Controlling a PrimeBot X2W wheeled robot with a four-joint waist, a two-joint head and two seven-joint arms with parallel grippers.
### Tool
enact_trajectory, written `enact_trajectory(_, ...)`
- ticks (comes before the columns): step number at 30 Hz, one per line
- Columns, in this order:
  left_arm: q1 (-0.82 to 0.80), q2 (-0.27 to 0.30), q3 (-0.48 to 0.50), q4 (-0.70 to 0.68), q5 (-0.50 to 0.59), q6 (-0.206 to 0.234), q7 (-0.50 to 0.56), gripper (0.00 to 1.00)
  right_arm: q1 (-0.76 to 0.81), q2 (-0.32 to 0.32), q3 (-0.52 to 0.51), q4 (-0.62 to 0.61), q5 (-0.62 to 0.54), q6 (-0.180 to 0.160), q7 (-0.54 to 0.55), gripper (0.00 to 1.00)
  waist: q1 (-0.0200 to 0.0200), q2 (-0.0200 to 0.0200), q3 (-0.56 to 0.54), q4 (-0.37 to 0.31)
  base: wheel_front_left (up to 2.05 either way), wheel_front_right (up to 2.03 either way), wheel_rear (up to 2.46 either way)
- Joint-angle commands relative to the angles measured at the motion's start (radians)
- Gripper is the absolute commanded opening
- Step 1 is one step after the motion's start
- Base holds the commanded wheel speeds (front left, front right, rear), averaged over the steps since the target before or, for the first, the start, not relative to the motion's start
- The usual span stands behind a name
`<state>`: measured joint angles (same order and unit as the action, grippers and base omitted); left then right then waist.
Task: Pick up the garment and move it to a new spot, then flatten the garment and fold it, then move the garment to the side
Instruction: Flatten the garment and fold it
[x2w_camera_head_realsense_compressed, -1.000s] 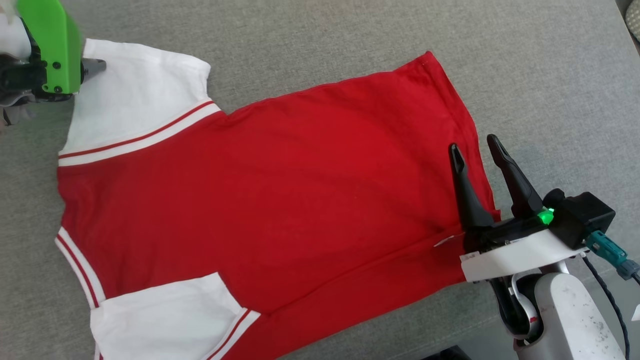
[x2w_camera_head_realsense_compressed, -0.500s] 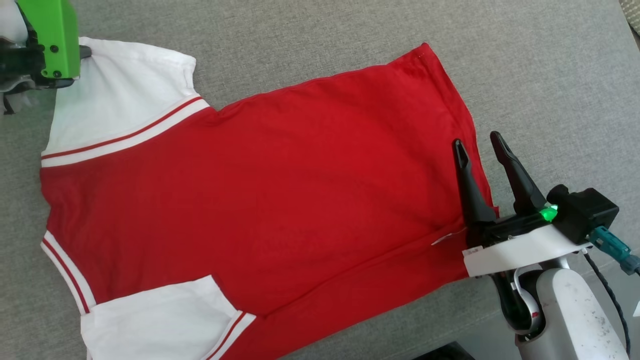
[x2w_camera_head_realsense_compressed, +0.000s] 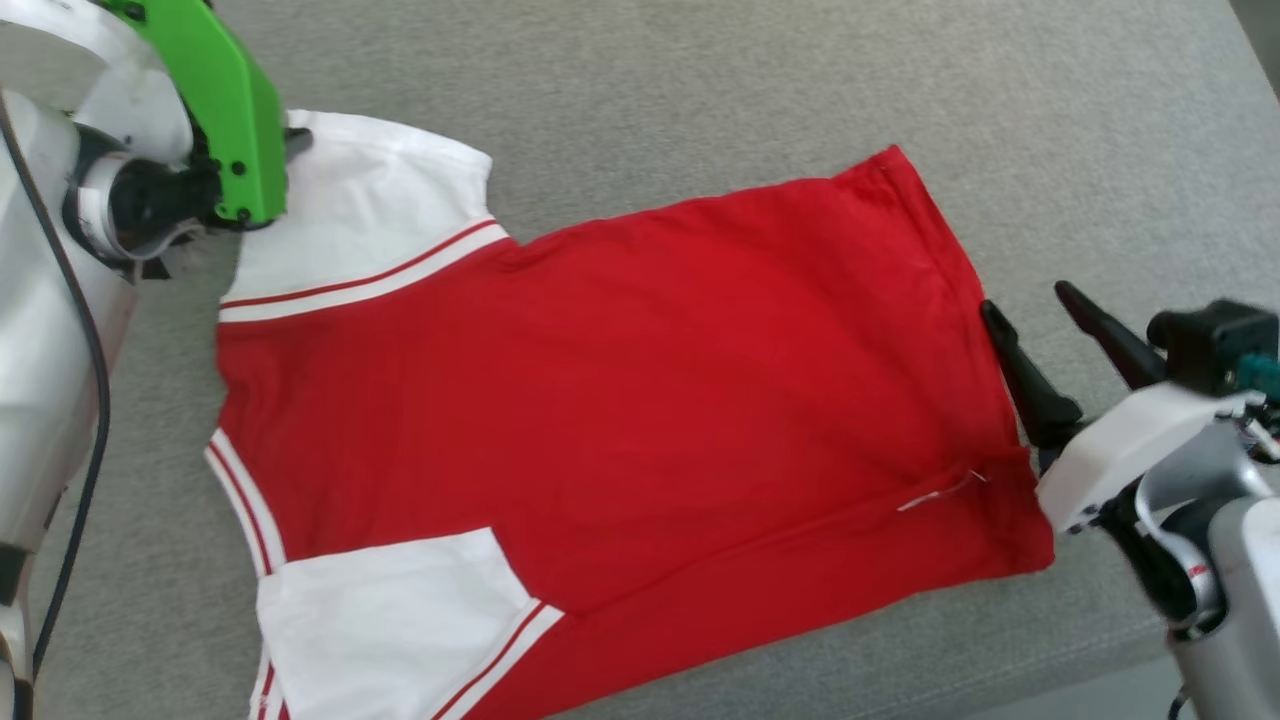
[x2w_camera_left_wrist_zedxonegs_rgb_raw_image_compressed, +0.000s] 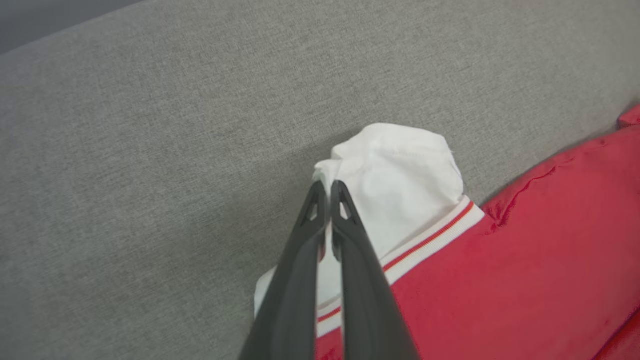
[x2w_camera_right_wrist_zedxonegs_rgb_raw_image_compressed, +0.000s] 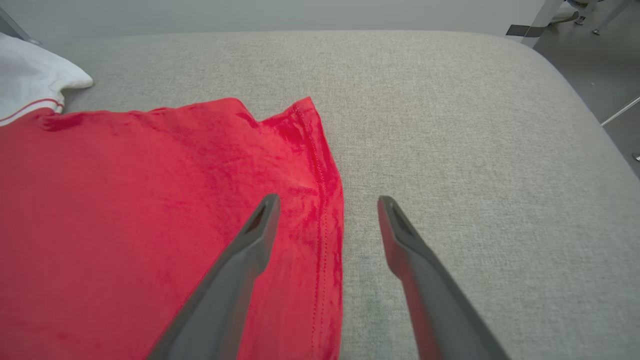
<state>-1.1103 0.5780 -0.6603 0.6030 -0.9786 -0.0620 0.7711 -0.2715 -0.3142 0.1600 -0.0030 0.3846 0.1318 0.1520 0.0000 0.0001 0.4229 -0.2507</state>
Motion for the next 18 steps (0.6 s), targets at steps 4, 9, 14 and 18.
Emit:
enact_trajectory(4, 0.054, 0.012, -0.007, -0.119, -0.015, -0.001, 0.012, 0.00, -0.094, -0.073, 0.003, -0.013, 0.081, -0.001, 0.205, 1.00, 0.0000, -0.0001, -0.050, 0.099, 0.00, 0.00, 0.00)
enact_trajectory(9, 0.092, 0.039, 0.002, -0.273, -0.021, 0.020, 0.006, 0.00, -0.213, -0.154, 0.034, 0.024, 0.155, -0.001, 0.434, 1.00, 0.0000, -0.0001, -0.022, 0.145, 0.00, 0.00, 0.00)
enact_trajectory(14, 0.129, 0.070, 0.002, -0.423, -0.027, 0.054, 0.027, 0.00, -0.352, -0.193, 0.070, 0.089, 0.204, -0.001, 0.580, 1.00, 0.0000, -0.0001, 0.016, 0.188, 0.00, 0.00, 0.00)
enact_trajectory(18, 0.139, 0.082, 0.000, -0.508, -0.025, 0.071, 0.038, 0.00, -0.437, -0.218, 0.109, 0.154, 0.211, -0.001, 0.631, 1.00, 0.0000, -0.0001, 0.044, 0.217, 0.00, 0.00, 0.00)
